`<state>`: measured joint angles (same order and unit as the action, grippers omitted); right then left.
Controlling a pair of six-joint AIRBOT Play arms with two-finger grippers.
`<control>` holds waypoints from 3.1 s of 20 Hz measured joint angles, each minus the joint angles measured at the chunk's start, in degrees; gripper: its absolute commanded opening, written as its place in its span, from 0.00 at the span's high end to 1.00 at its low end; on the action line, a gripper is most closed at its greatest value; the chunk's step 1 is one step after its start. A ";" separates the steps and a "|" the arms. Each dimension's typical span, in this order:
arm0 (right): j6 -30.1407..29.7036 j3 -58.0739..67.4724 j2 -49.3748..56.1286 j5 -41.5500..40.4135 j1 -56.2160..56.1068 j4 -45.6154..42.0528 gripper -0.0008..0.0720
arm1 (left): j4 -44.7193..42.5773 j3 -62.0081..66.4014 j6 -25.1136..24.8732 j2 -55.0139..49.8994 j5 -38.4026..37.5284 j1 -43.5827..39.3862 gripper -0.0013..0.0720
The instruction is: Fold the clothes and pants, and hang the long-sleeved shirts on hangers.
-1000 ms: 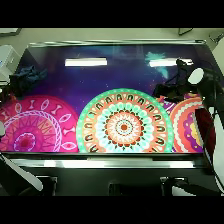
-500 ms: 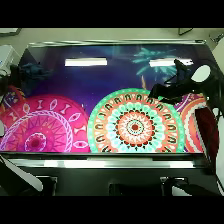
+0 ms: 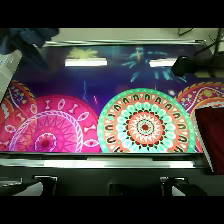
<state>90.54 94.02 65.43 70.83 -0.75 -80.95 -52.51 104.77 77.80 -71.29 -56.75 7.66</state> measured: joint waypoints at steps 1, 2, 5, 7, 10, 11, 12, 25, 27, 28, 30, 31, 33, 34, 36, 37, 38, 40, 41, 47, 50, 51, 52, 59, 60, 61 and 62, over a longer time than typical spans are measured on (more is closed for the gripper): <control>-0.11 0.46 -1.29 -0.15 0.00 -0.22 0.06 | -0.90 -2.91 1.62 3.69 -0.44 -3.63 0.95; -0.11 0.79 -2.56 0.04 0.00 -0.55 0.06 | -1.66 -6.45 3.43 7.15 -1.03 -7.80 0.95; -0.13 1.29 -5.05 3.04 0.00 -0.98 0.06 | -4.02 -18.21 8.83 13.25 -1.75 -20.41 0.95; -0.15 1.42 -5.60 7.04 0.00 -1.22 0.06 | -5.01 -26.88 12.24 13.92 -1.75 -28.22 0.95; -0.17 1.42 -4.92 13.94 0.00 -1.36 0.06 | -5.62 -39.69 17.25 10.58 1.07 -39.12 0.95; -0.17 1.42 -4.28 16.06 0.00 -1.36 0.06 | -5.68 -42.93 18.29 8.79 3.02 -41.99 0.94; -0.17 1.42 -3.54 17.66 0.00 -1.36 0.06 | -5.62 -45.40 19.52 6.71 5.16 -44.22 0.80; 0.09 -25.11 6.43 23.43 0.00 -0.04 0.06 | -7.43 -41.88 15.50 -0.96 -12.20 -17.40 0.02; 0.09 -32.61 6.56 22.21 0.00 0.83 0.06 | -5.27 -47.65 13.42 -1.18 -12.59 -14.60 0.02; 0.09 -35.80 6.60 21.68 0.00 1.38 0.06 | -3.10 -51.21 12.09 -1.44 -11.93 -13.79 0.02; 0.09 -40.11 6.64 21.16 0.00 2.45 0.06 | 2.97 -57.40 8.96 -2.38 -7.87 -13.25 0.02; 0.09 -41.57 6.67 21.03 0.00 2.99 0.06 | 6.58 -60.17 6.88 -3.02 -5.79 -13.27 0.02; 0.09 -43.30 6.60 20.81 0.00 4.22 0.06 | 13.27 -63.71 2.84 -4.37 -0.96 -13.97 0.02; 0.09 -43.85 6.56 20.81 0.00 4.96 0.06 | 16.06 -64.78 1.11 -5.11 0.59 -14.43 0.02; 0.09 -44.46 6.51 20.70 0.00 6.40 0.06 | 21.40 -66.20 -1.95 -7.02 3.19 -15.61 0.02; 0.09 -44.65 6.51 20.63 0.00 7.04 0.06 | 23.69 -66.58 -2.89 -7.82 3.56 -16.15 0.02; 0.09 -44.78 6.51 20.61 0.00 7.50 0.06 | 25.79 -66.86 -3.82 -8.66 4.24 -16.87 0.02; 0.09 -44.94 6.51 20.61 0.00 8.22 0.06 | 29.09 -67.23 -5.84 -9.90 5.16 -18.27 0.03; 0.09 -45.00 6.51 20.59 0.00 8.55 0.06 | 30.64 -67.34 -6.75 -10.36 5.88 -18.97 0.09; 0.33 -45.09 6.51 20.61 0.00 9.66 0.06 | 36.57 -67.63 -9.53 -11.82 10.67 -23.06 0.95; 0.33 -46.03 6.51 19.74 0.00 9.84 0.06 | 38.05 -67.34 -10.62 -11.54 10.64 -23.52 0.95; 0.42 -46.97 6.51 18.95 0.00 9.88 0.05 | 38.18 -67.30 -10.91 -11.30 10.60 -23.50 0.95; 0.57 -48.33 6.51 17.75 0.00 10.14 0.05 | 38.29 -67.25 -11.17 -10.93 10.40 -23.37 0.95; 1.36 -59.06 6.56 5.77 0.00 20.22 0.23 | 37.90 -67.17 -11.80 -8.15 9.42 -23.08 0.95; 1.42 -60.17 6.56 4.55 0.00 22.01 0.46 | 37.83 -67.17 -11.82 -7.82 9.35 -23.08 0.95; 1.40 -61.02 6.56 2.82 0.00 23.54 0.71 | 37.81 -67.17 -11.85 -7.45 9.33 -23.08 0.95; 1.38 -61.53 6.58 0.98 0.00 24.90 0.93 | 37.79 -67.17 -11.87 -7.10 9.31 -23.08 0.95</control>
<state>91.92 32.49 72.01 71.81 -0.75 -56.05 -14.72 37.60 65.93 -78.39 -47.44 -15.42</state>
